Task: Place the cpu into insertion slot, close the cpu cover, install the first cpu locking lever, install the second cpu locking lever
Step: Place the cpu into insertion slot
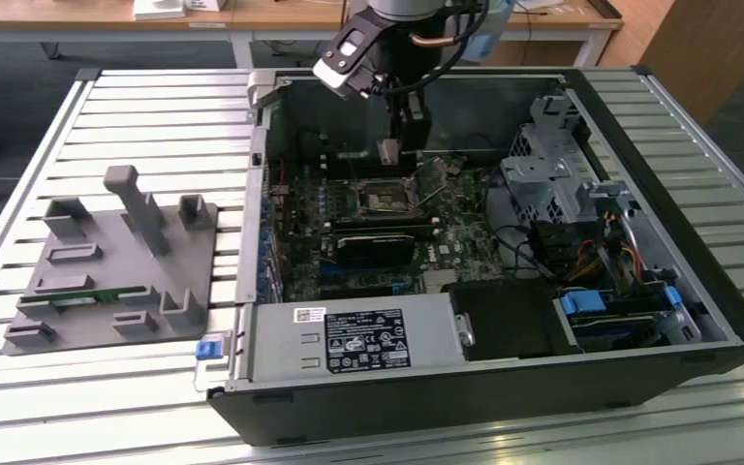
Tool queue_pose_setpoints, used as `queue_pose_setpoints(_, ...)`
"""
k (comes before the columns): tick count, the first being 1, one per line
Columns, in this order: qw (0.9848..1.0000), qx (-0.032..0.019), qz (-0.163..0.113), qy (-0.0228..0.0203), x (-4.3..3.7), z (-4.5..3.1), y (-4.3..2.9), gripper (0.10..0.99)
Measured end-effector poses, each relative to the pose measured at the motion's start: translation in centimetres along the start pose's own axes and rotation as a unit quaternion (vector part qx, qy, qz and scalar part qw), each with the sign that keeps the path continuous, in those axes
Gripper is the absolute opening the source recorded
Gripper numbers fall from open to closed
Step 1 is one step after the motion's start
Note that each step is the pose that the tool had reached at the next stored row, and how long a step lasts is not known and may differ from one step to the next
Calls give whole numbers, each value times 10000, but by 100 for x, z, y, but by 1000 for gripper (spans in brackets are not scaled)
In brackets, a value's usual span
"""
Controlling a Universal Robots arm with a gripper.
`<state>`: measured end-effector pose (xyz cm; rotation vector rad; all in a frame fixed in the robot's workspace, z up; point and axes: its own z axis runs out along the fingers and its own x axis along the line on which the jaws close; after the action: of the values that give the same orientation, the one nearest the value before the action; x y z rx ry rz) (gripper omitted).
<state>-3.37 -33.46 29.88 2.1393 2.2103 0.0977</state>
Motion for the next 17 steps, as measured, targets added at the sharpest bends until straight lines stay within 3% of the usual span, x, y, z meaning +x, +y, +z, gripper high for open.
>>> queue_pose_setpoints(6,9998,1,174,-16,60,109,-8,525)
queue_pose_setpoints(10,9999,0,139,-12,116,182,-13,525)
queue_pose_setpoints(17,10000,0,8,-1,125,308,-41,525)
